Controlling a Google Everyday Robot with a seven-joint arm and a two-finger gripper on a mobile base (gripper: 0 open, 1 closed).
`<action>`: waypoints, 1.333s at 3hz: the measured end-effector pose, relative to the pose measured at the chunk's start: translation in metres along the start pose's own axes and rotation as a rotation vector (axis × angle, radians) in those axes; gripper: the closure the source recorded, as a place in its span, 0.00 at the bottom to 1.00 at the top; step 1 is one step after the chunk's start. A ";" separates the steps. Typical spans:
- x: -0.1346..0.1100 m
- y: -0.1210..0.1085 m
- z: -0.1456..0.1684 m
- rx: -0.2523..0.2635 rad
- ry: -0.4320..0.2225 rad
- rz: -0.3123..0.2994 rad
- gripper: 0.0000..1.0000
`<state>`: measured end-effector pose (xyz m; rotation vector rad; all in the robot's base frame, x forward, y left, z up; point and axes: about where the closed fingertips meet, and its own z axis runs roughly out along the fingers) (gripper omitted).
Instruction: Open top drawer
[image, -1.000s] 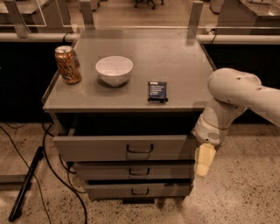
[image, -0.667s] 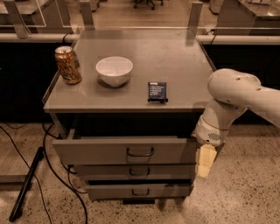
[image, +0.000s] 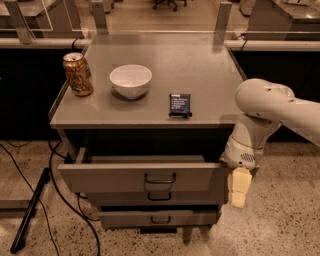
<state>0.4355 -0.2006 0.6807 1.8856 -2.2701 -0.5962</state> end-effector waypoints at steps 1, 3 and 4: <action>0.002 0.005 -0.002 -0.015 0.006 0.001 0.00; 0.026 0.044 -0.007 -0.135 0.062 0.020 0.00; 0.026 0.044 -0.007 -0.135 0.062 0.020 0.00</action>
Offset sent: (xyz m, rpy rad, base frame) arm -0.0708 -0.0295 0.0299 -0.0501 0.2533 0.0587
